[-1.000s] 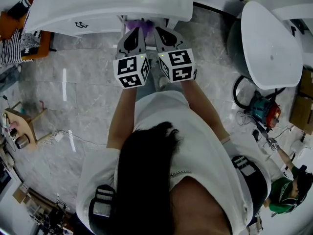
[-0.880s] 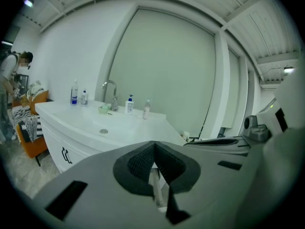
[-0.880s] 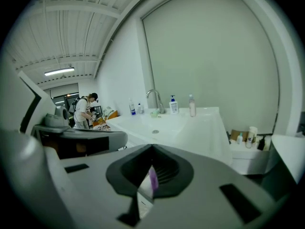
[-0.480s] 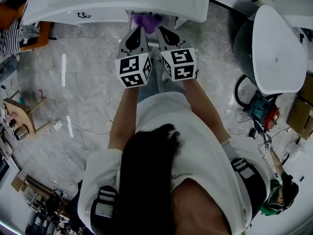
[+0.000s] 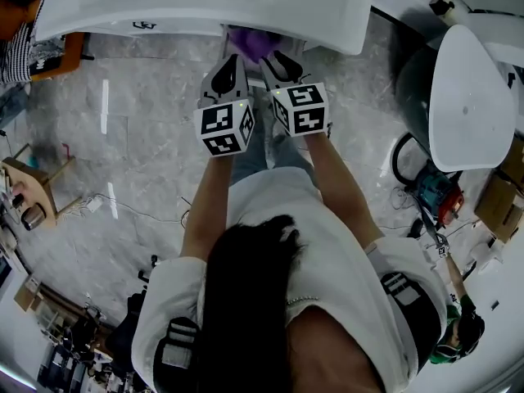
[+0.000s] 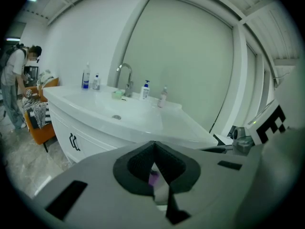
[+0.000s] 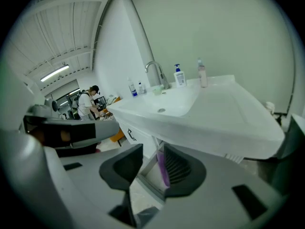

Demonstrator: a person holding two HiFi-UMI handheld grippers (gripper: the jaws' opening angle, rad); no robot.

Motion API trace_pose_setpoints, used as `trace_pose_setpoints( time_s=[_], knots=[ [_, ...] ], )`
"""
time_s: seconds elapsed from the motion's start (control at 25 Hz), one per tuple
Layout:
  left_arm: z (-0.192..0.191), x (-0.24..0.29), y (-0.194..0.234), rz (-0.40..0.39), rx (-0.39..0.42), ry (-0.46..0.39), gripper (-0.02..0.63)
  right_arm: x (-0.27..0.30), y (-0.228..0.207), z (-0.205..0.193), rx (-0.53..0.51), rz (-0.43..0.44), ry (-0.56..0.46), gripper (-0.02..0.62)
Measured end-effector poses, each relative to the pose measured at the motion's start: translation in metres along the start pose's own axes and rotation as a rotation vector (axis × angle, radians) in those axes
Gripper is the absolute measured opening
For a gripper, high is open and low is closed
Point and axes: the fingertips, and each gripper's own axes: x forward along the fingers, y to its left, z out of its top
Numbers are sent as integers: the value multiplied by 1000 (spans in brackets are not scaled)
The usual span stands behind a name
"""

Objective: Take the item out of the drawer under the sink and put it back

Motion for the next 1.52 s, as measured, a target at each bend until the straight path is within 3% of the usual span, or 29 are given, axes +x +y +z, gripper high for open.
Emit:
trace_pose_setpoints(
  time_s=[0.32, 0.52, 0.92, 1.52],
  knots=[
    [-6, 15, 27, 57, -31, 25, 5, 44, -2, -18, -3, 58, 92, 227],
    [-13, 25, 39, 76, -49, 38, 4, 78, -12, -41, -38, 41, 164, 282],
    [-30, 46, 67, 115, -76, 70, 5, 139, -26, -81, -63, 47, 272, 308],
    [-51, 71, 98, 160, -100, 112, 4, 191, -64, -127, -129, -56, 434, 354]
  ],
)
